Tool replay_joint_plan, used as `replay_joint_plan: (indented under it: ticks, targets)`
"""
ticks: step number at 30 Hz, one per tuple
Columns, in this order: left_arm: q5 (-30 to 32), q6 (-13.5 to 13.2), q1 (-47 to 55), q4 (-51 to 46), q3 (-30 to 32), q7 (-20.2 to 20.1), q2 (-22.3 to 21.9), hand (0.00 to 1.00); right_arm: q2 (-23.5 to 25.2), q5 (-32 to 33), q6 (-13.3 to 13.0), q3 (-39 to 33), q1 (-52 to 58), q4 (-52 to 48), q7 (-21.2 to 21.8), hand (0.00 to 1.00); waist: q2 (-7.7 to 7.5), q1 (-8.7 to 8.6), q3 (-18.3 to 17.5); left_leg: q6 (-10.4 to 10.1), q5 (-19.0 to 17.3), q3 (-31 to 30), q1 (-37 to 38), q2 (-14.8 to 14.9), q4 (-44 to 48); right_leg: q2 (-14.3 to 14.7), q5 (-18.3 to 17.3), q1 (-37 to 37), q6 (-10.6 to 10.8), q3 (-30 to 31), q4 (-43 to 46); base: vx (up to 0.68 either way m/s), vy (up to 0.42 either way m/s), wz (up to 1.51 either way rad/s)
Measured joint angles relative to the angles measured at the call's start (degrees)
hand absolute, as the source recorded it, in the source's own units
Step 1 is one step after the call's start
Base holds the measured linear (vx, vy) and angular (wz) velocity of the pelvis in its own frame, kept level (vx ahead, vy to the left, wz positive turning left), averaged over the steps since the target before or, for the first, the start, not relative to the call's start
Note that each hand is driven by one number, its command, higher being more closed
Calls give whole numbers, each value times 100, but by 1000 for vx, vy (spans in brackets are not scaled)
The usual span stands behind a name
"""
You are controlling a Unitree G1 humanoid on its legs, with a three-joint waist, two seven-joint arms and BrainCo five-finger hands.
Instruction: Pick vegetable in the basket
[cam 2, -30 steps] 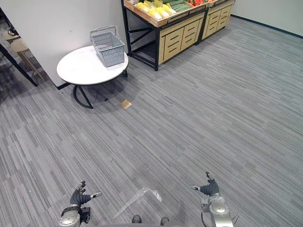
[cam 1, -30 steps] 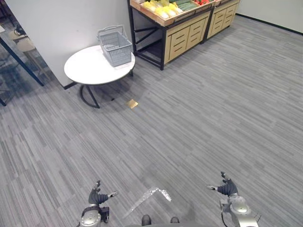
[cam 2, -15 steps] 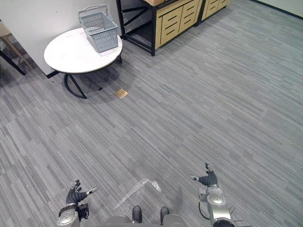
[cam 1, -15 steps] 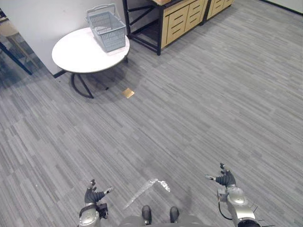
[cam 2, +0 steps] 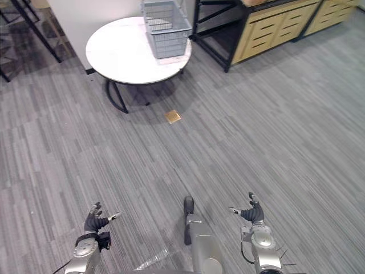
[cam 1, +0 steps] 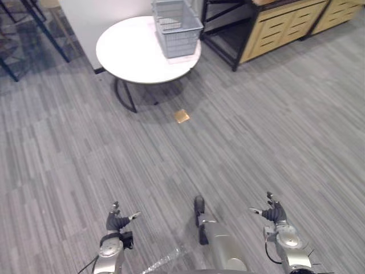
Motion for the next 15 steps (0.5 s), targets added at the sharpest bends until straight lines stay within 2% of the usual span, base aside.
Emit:
replay_joint_plan:
  ticks: [1, 2, 3, 5, 6, 7, 8, 9, 10, 11, 12, 13, 14, 15]
  targets:
    - [1, 1, 16, 6, 3, -30, -14, 0, 53, 4, -2, 37, 49, -115, -8, 0, 0, 3, 6, 51, 16, 195, -234, 151, 683, 52, -97, 289, -32, -32, -68, 688, -238, 44]
    - [2, 10, 22, 4, 3, -90, -19, 0, 123, 8, -19, 83, 89, -260, -14, 0, -16, 11, 11, 326, -146, 516, -609, 413, 1486, 123, -225, 713, -107, -39, -192, 610, -224, 29]
    - [2, 14, 15, -9, 3, -100, -54, 0, 218, 13, -27, 88, 101, -405, -34, 0, -92, 79, 21, 700, -382, 966, -1044, 646, 2100, 149, -372, 1208, -157, 43, -353, 584, -206, 22]
    - [2, 16, 23, -96, 1, -100, -172, 0, 268, 14, -63, 93, 100, -491, -58, 0, -180, 196, 38, 966, -600, 1446, -1656, 743, 2119, 94, -523, 1865, -144, 164, -708, 527, -165, -2]
    - [2, 12, 34, -136, 1, -101, -222, 0, 265, 14, -62, 95, 101, -524, -58, 0, -167, 236, 41, 1013, -632, 1543, -1882, 747, 1966, 86, -570, 2041, -108, 178, -817, 559, -109, -12]
    - [2, 13, 73, -183, -48, -104, -284, 0, 263, 19, -59, 97, 57, -555, -63, 0, -147, 317, 56, 1070, -668, 1742, -2392, 715, 1155, 77, -701, 2358, -100, 232, -1001, 449, -50, -12]
    - [2, 16, 82, -224, -74, -104, -290, 0, 263, 24, -58, 109, 50, -556, -63, 0, -134, 344, 59, 1065, -664, 1830, -2509, 683, 634, 69, -770, 2456, -91, 262, -1031, 537, -19, -21]
    - [2, 18, 161, -244, -140, -106, -286, 0, 246, 69, -56, 138, 83, -552, -89, 0, -127, 391, 62, 959, -585, 1921, -2598, 515, -639, 53, -939, 2654, -50, 331, -1076, 370, 22, -26]
    - [4, 20, 250, -243, -183, -107, -291, 0, 229, 70, -53, 146, 129, -542, -138, 0, -90, 450, 47, 737, -341, 1900, -2615, 349, -1955, 47, -1136, 2828, 15, 410, -1073, 370, 40, -26]
    - [4, 21, 301, -244, -190, -103, -291, 0, 213, 70, -46, 150, 140, -535, -149, 0, -69, 464, 35, 674, -201, 1874, -2605, 315, -2523, 52, -1240, 2920, 77, 450, -1072, 504, 102, -38]
    - [5, 23, 419, -243, -188, -99, -302, 0, 177, 68, -46, 133, 123, -485, -158, 0, -3, 471, -6, 567, 26, 1844, -2563, 265, -3347, 84, -1439, 3106, 269, 593, -1074, 643, 170, -52]
    - [5, 45, 513, -238, -186, -95, -309, 0, 121, 67, -48, 133, 92, -381, -161, 0, 13, 505, -25, 586, 82, 1815, -2562, 241, -3622, 50, -1696, 3320, 380, 745, -1043, 680, 198, -63]
    - [5, 53, 552, -238, -185, -95, -307, 0, 100, 66, -41, 134, 115, -376, -161, 0, -9, 540, -53, 621, 110, 1843, -2577, 225, -3575, -1, -1858, 3389, 386, 842, -970, 634, 234, -83]
    - [4, 83, 597, -236, -162, -96, -276, 0, 137, 60, -14, 132, 171, -366, -159, 0, -189, 640, -167, 893, 563, 1994, -2694, 158, -3063, -272, -2208, 3419, 486, 1053, -729, 539, 206, -76]
